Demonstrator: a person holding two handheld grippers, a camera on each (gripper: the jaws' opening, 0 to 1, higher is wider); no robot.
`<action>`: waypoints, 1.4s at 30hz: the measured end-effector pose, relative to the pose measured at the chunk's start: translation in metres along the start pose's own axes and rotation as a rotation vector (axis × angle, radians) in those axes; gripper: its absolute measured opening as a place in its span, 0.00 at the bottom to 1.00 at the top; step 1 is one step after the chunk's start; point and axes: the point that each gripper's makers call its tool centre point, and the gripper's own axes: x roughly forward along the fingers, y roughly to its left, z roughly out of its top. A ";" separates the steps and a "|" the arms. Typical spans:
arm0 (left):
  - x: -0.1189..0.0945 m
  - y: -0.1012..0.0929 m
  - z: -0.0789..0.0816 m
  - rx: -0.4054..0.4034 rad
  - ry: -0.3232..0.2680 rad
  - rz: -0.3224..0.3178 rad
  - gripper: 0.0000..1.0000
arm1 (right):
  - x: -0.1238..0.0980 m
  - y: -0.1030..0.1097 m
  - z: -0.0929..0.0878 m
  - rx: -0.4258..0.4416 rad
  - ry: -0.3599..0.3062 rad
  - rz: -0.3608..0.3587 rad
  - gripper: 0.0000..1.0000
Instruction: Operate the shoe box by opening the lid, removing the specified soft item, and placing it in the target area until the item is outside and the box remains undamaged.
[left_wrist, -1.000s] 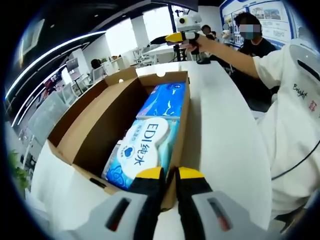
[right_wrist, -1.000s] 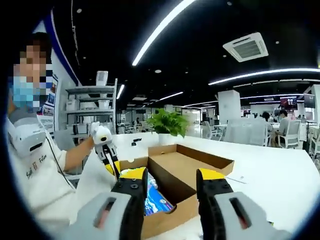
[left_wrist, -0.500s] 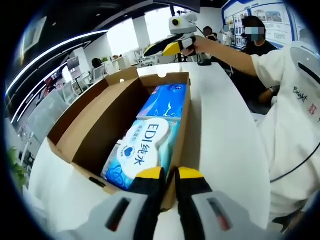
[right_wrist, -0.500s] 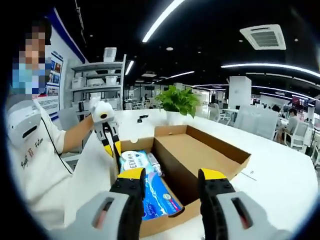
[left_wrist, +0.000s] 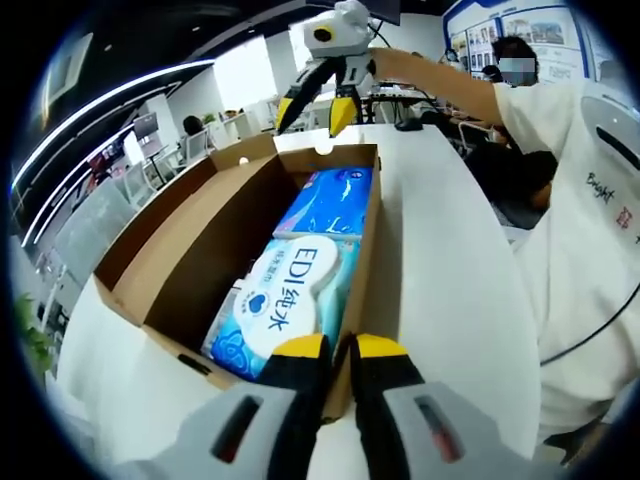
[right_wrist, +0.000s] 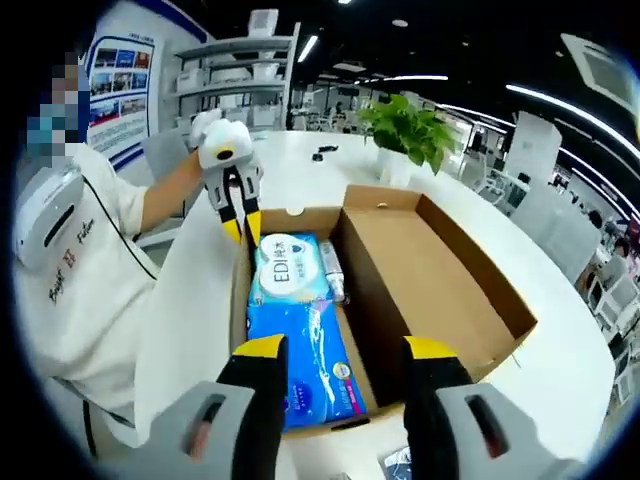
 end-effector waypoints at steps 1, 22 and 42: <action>0.000 0.000 0.000 0.000 0.000 -0.001 0.09 | 0.005 0.003 -0.003 -0.009 0.055 0.027 0.48; 0.000 0.001 0.000 -0.011 0.005 0.014 0.09 | 0.039 0.025 -0.042 -0.157 0.430 0.207 0.60; -0.001 0.001 -0.001 -0.017 0.011 0.019 0.09 | 0.058 0.040 -0.046 -0.212 0.515 0.261 0.57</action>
